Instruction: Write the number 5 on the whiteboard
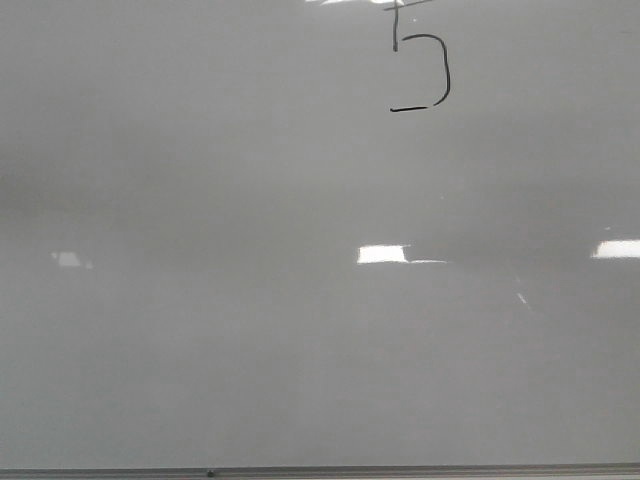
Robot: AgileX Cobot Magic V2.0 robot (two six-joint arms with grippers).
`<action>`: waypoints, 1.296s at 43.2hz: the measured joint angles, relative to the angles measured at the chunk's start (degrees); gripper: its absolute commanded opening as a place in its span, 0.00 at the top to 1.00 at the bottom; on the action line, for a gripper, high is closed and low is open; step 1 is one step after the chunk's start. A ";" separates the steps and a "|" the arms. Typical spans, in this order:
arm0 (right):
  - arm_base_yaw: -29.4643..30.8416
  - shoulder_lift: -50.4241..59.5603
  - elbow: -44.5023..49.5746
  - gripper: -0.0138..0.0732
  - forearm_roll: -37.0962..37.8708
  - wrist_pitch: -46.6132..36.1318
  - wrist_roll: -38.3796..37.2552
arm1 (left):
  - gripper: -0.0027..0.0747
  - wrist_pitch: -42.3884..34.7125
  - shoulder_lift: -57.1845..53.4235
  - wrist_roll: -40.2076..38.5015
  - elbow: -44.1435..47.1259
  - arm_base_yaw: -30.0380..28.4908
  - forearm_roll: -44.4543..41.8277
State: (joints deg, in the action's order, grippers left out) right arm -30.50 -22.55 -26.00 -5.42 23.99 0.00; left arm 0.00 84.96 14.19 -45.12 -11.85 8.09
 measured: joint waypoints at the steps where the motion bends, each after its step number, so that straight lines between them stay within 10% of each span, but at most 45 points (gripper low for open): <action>1: 0.00 0.00 0.00 0.92 0.00 0.00 0.00 | 0.45 0.00 0.00 0.00 0.00 0.00 -0.10; 8: 0.00 0.00 0.00 0.92 0.00 0.00 0.00 | 0.31 1.56 -0.51 0.00 -0.11 -0.12 -0.10; 39: 0.14 0.00 0.00 0.91 0.06 -2.47 0.00 | 0.32 11.44 -23.15 0.00 4.19 -0.12 -1.39; 56: 18.72 -0.53 0.00 0.91 0.14 -8.16 0.00 | 0.71 14.87 -50.95 0.00 12.84 8.95 -1.39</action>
State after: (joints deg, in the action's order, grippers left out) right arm -11.78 -23.08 -26.00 -5.28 15.83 0.00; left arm 14.87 34.01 14.19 -32.28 -2.90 6.70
